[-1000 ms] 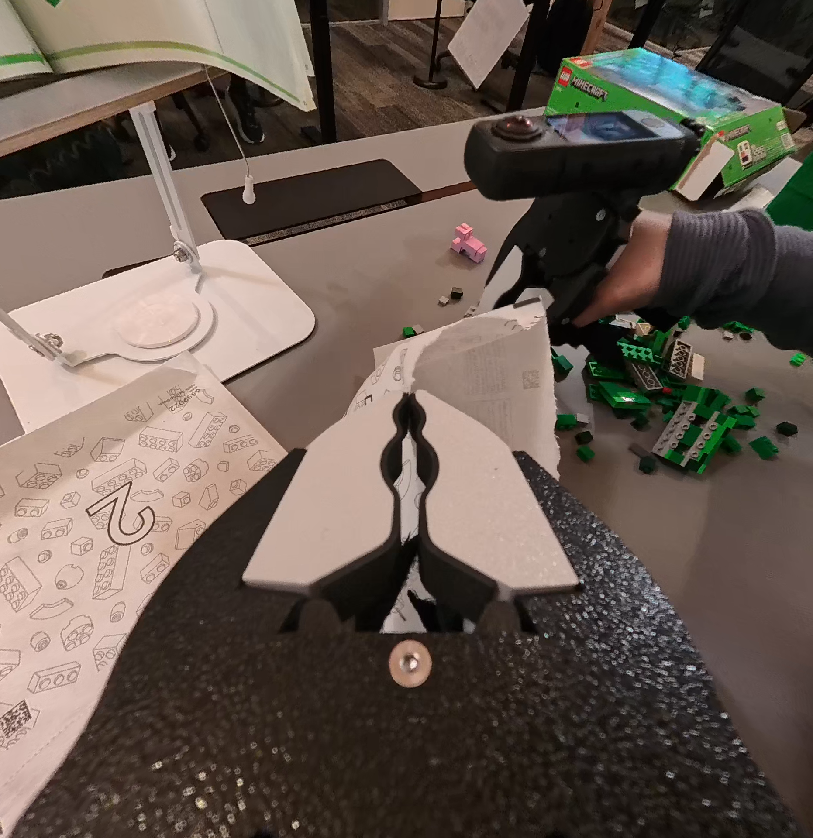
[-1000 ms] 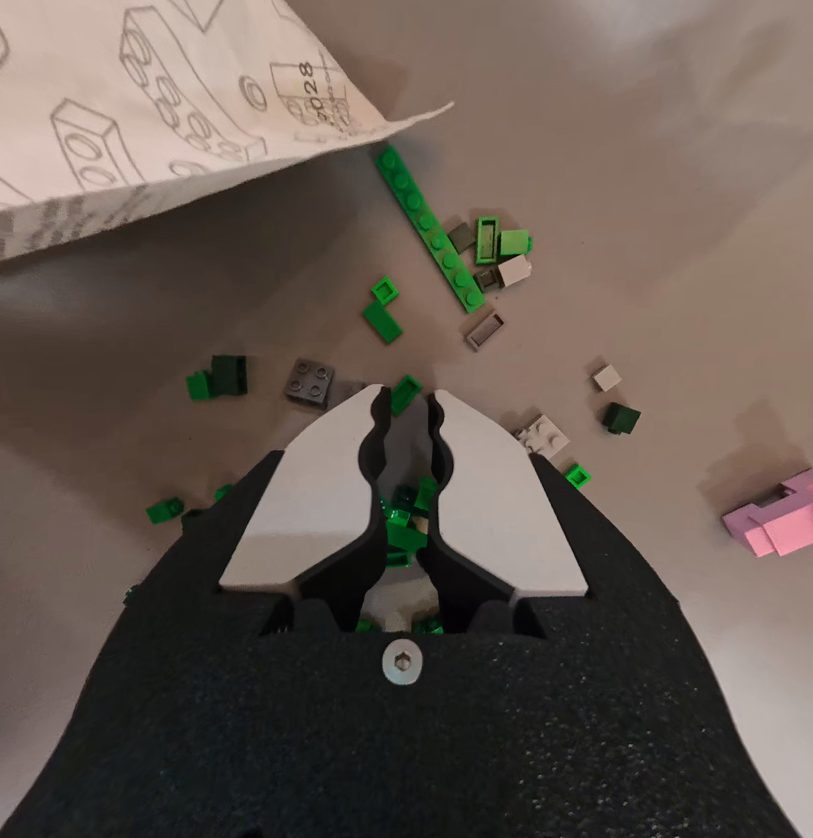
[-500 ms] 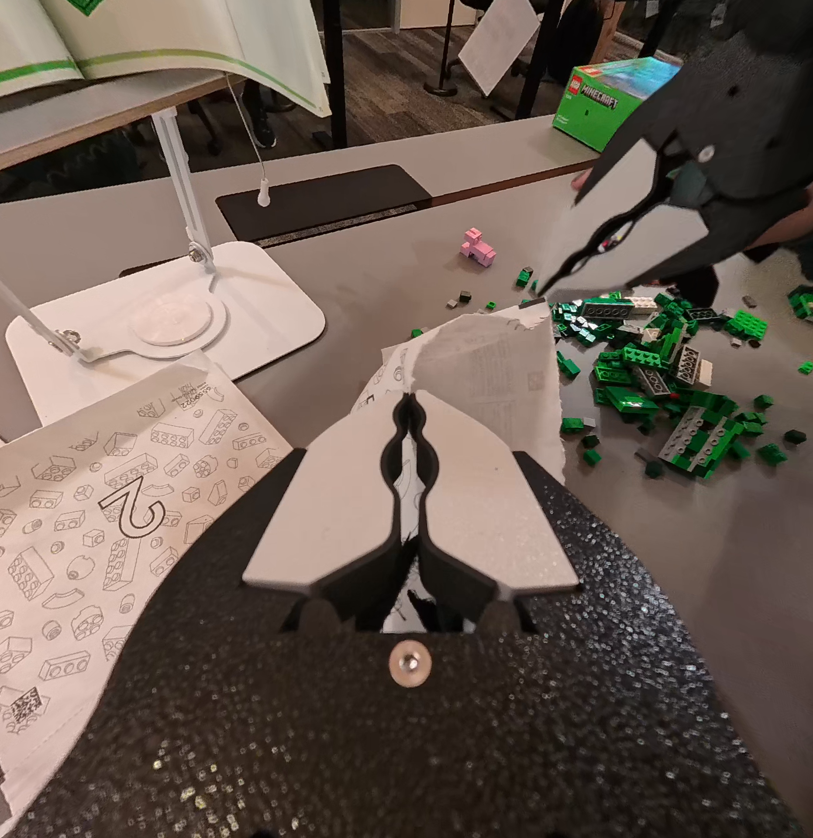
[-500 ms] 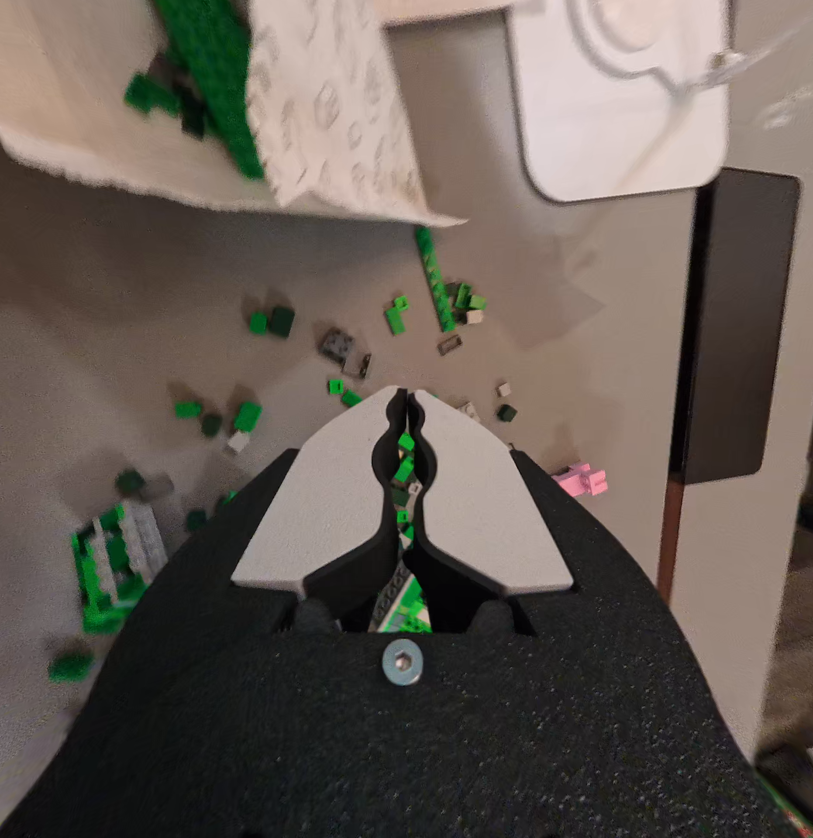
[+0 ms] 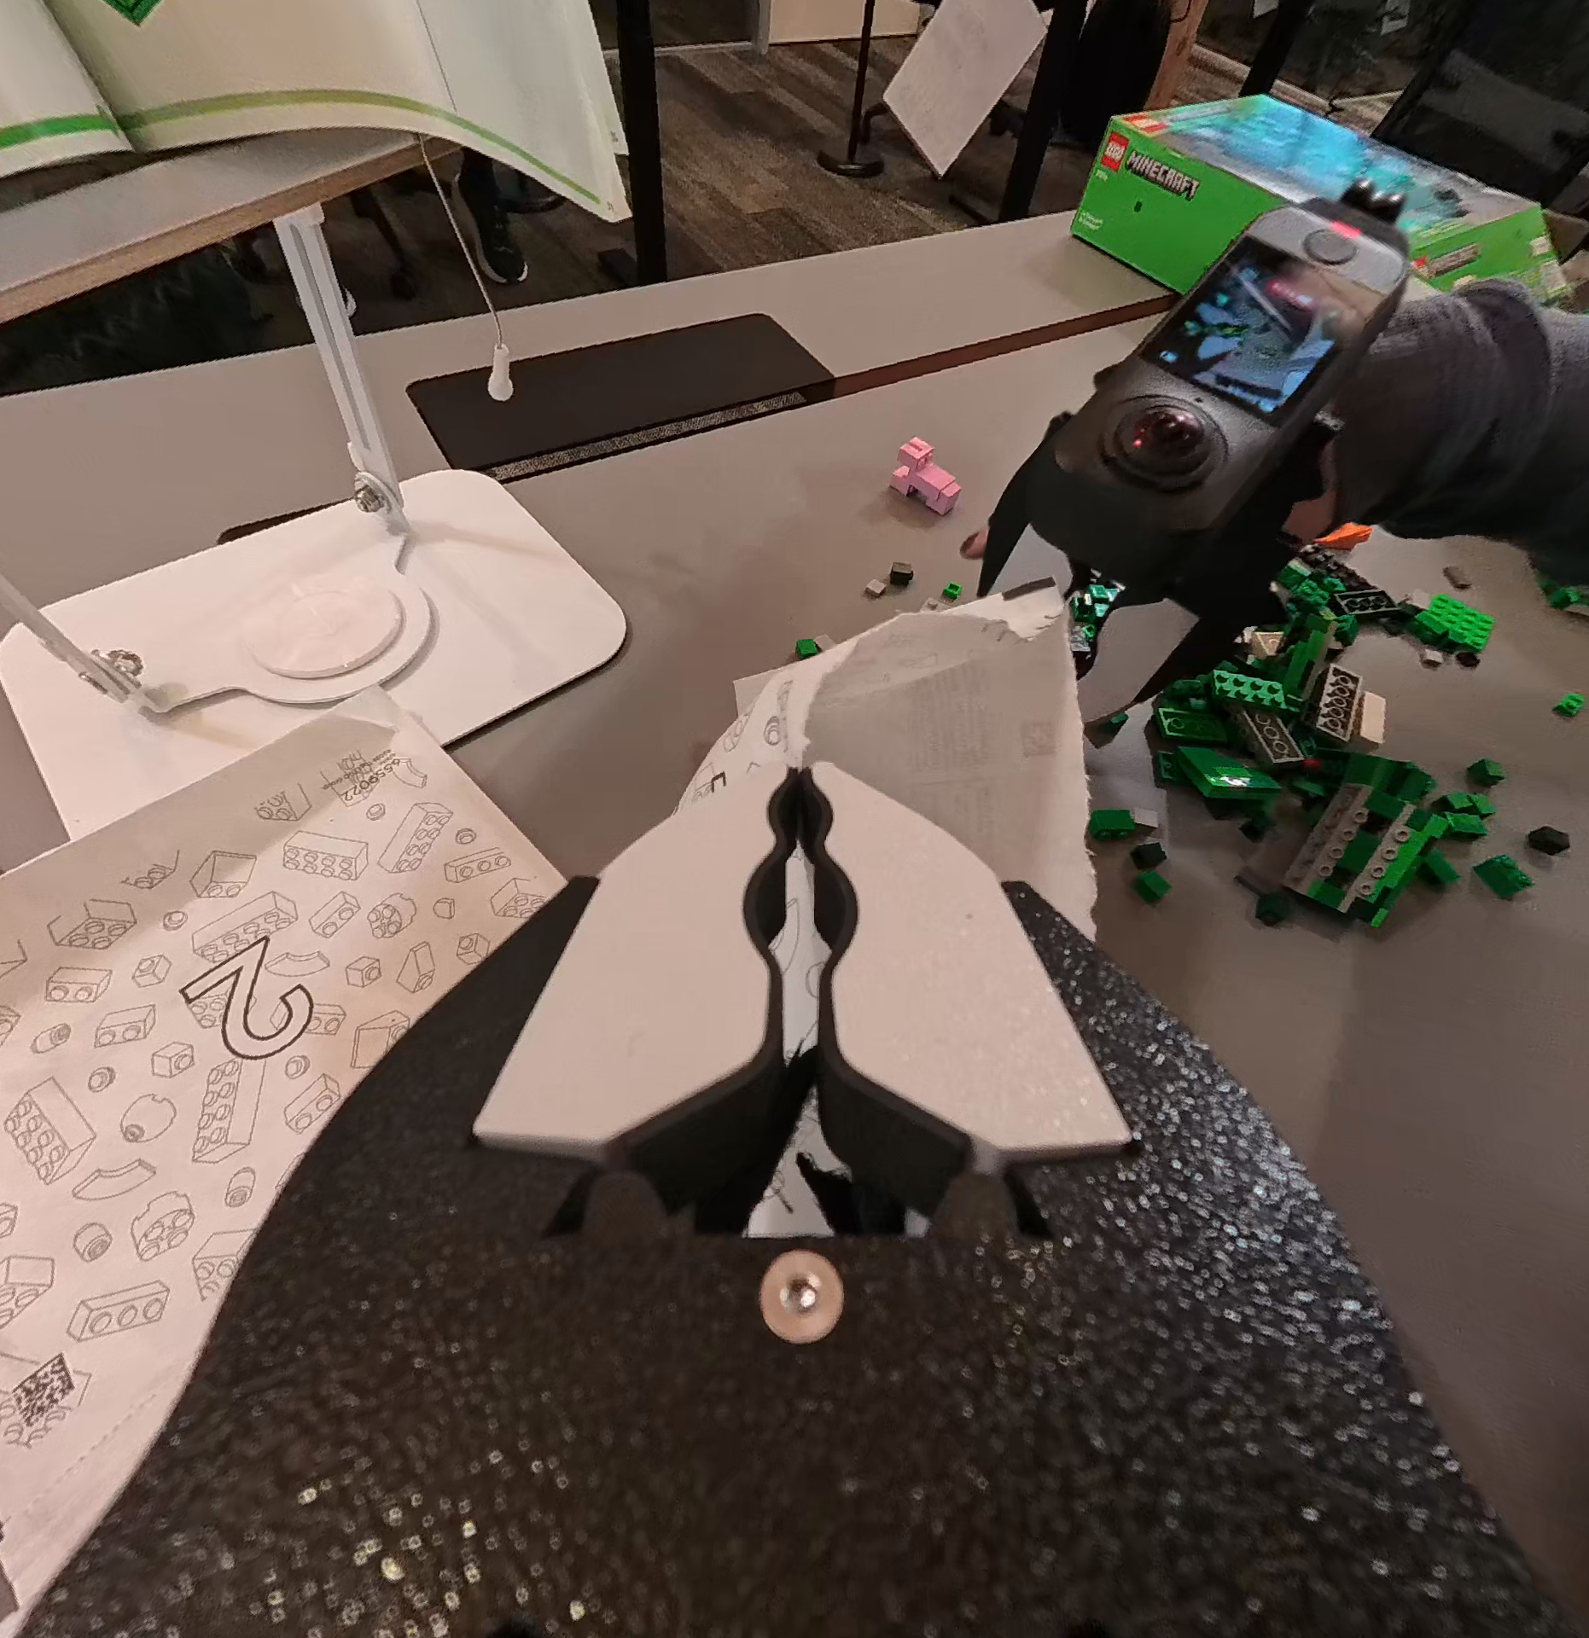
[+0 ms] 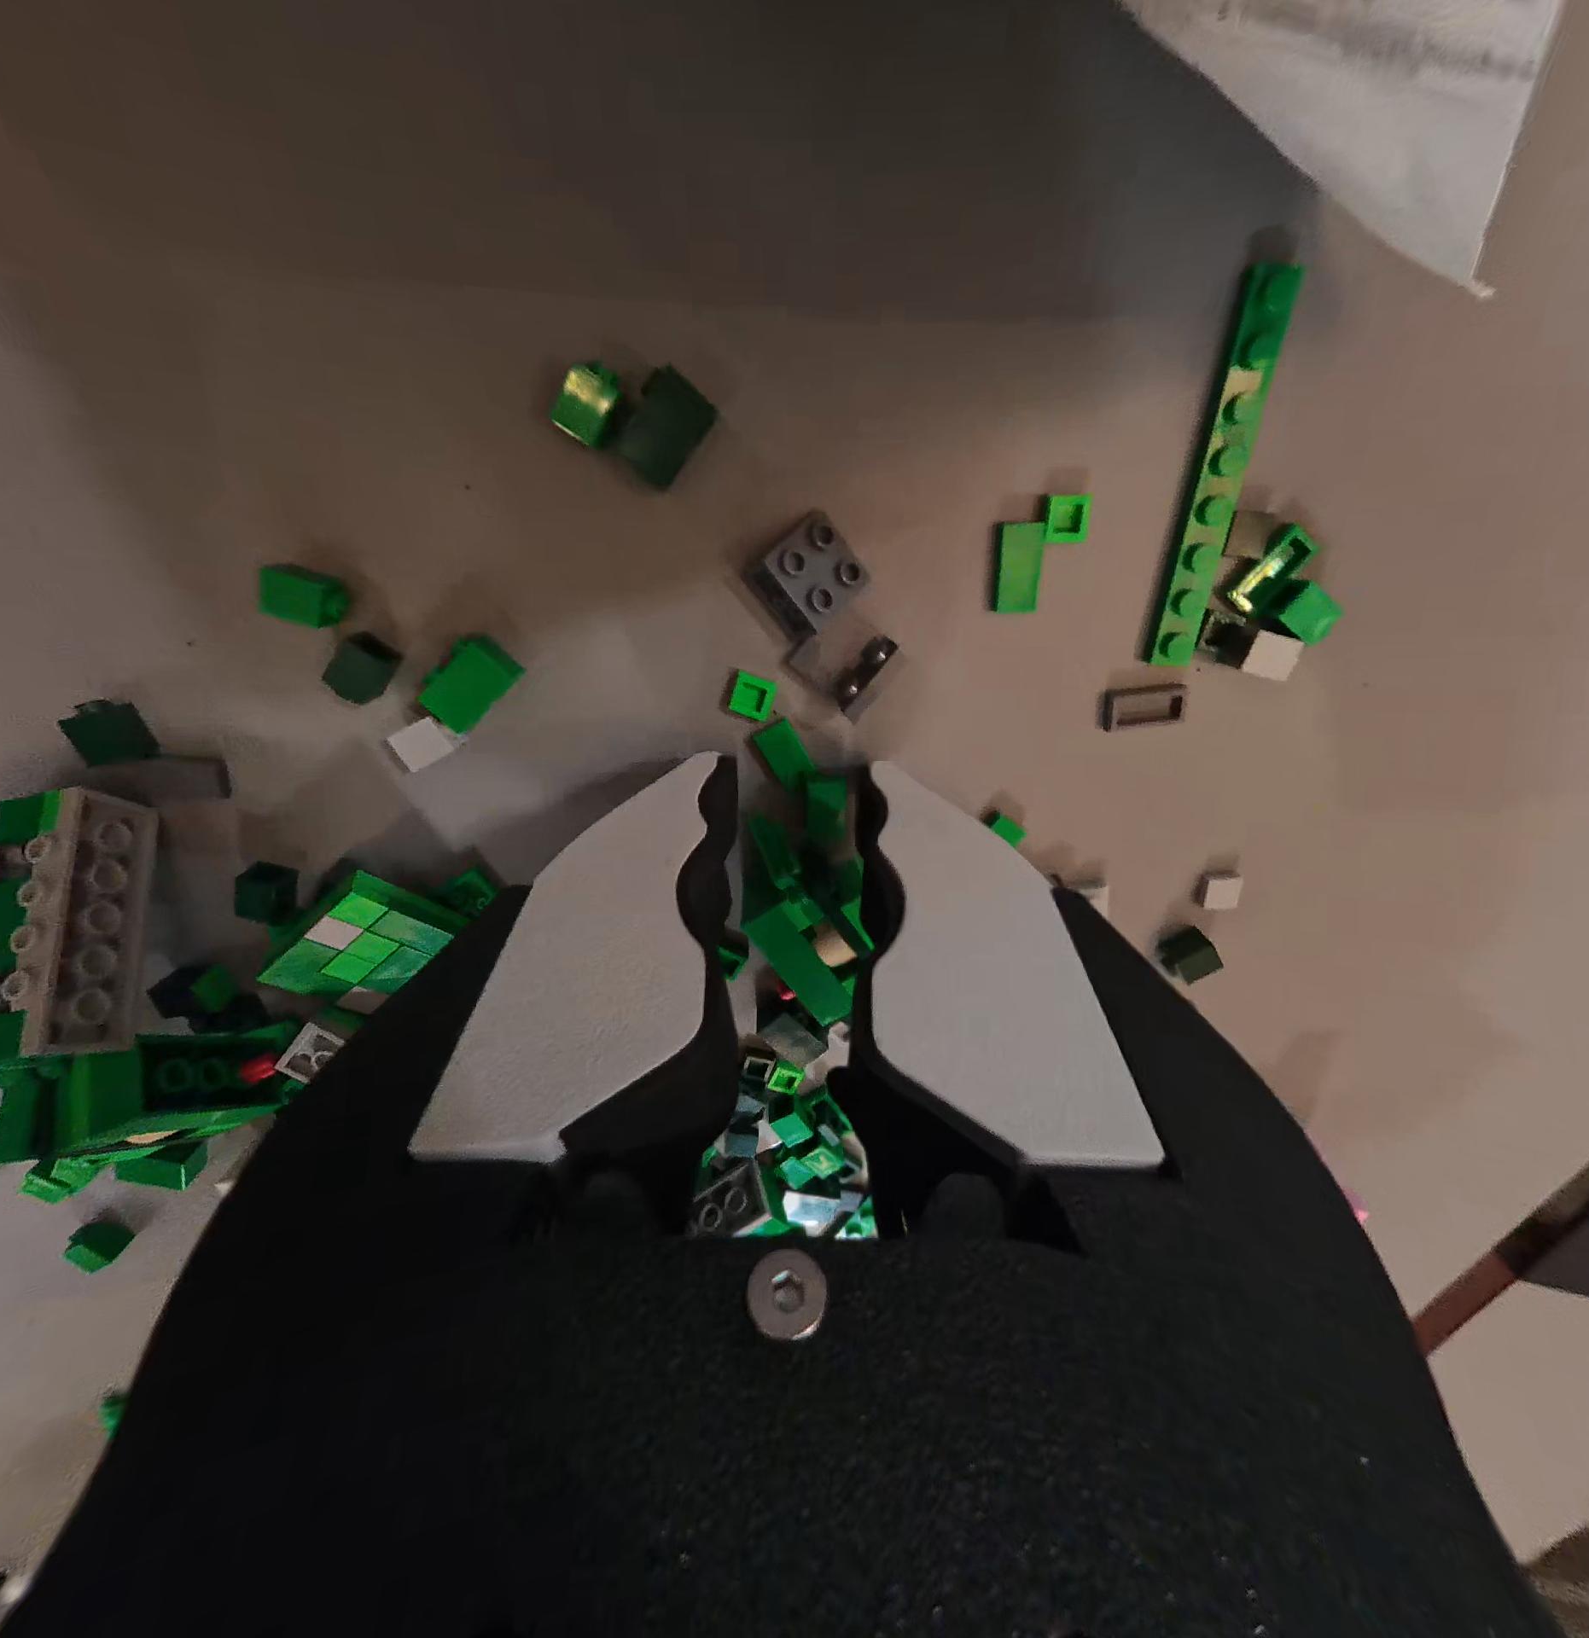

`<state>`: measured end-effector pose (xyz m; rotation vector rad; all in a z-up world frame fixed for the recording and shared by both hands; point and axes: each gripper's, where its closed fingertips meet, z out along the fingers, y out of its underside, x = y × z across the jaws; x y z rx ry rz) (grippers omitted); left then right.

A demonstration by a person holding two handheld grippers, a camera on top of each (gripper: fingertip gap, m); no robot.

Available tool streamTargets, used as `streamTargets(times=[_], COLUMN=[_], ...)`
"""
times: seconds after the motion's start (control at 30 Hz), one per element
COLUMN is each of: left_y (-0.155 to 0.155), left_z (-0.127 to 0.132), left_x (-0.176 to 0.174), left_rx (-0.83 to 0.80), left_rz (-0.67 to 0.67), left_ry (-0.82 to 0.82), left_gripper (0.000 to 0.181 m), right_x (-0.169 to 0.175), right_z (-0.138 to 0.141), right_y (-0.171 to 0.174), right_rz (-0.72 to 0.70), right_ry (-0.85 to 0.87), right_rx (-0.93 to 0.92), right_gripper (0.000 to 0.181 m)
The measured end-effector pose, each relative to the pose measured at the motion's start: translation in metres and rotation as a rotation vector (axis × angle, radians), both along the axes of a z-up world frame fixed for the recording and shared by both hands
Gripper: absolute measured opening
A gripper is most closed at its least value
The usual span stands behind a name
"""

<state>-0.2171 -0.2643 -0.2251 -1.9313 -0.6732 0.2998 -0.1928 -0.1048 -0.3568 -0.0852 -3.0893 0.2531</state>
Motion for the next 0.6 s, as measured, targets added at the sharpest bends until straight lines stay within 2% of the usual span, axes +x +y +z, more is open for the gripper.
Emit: streamTargets(times=[0.13, 0.3, 0.43, 0.6], left_y=[0.001, 0.001, 0.002, 0.004], left_z=[0.000, 0.000, 0.000, -0.001], left_x=[0.001, 0.001, 0.001, 0.001], left_rx=[-0.002, -0.002, 0.002, 0.009], left_rz=[-0.005, -0.005, -0.007, -0.014], left_ry=[-0.001, 0.000, 0.000, -0.007], left_gripper=[0.000, 0.000, 0.000, 0.000], right_x=[0.005, 0.006, 0.019, 0.043], right_z=[-0.001, 0.009, 0.056, 0.126], right_y=[-0.002, 0.000, -0.023, -0.084], right_rz=[0.056, 0.108, 0.132, 0.250], right_ry=[-0.010, 0.071, 0.160, 0.297], right_rx=[0.019, 0.043, -0.064, -0.357], right_gripper=[0.008, 0.008, 0.007, 0.009])
